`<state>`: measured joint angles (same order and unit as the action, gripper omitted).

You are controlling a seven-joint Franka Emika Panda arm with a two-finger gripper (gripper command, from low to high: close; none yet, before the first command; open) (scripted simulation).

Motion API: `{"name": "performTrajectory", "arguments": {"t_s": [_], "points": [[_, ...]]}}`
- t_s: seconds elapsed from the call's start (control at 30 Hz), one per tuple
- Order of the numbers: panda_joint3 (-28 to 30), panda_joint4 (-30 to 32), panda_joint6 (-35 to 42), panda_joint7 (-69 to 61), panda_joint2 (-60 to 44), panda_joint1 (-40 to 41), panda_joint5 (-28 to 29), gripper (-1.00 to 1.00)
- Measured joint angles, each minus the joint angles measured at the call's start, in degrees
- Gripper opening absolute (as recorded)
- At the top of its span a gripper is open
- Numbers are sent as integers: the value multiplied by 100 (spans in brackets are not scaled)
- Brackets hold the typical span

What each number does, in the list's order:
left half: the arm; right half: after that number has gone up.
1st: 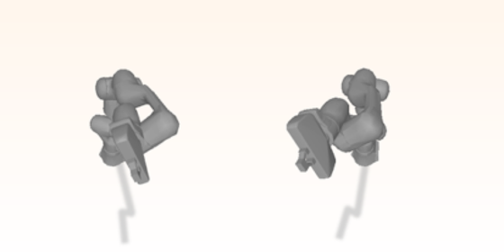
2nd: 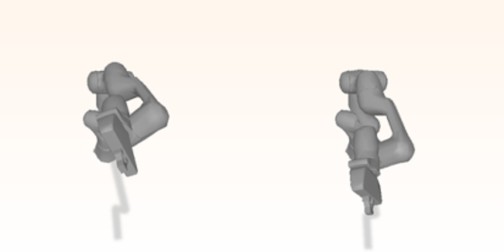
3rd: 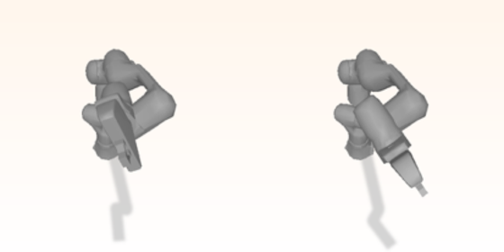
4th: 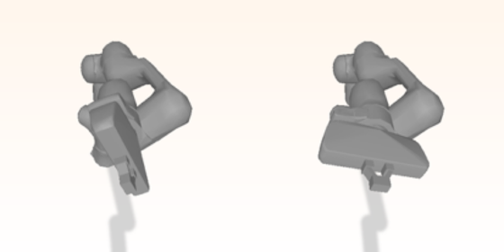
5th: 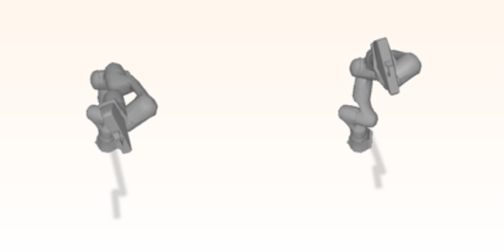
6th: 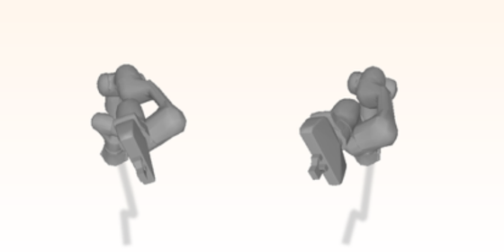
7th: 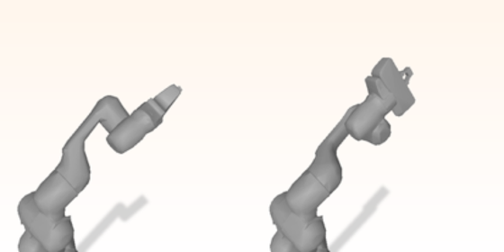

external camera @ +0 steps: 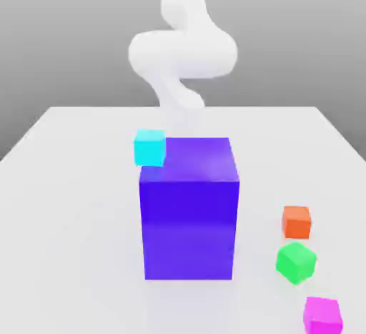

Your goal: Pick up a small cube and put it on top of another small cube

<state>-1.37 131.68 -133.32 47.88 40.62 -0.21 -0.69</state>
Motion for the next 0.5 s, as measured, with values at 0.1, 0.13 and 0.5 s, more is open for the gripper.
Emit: {"name": "performTrajectory", "arguments": {"t_s": [0.1, 0.13, 0.5], "points": [[-192, -13, -193, 271, -650, -22, -67, 0], [-250, -17, -254, 365, -859, -39, -76, 0], [-994, -59, -933, 1621, -3137, -167, 119, 0]]}}
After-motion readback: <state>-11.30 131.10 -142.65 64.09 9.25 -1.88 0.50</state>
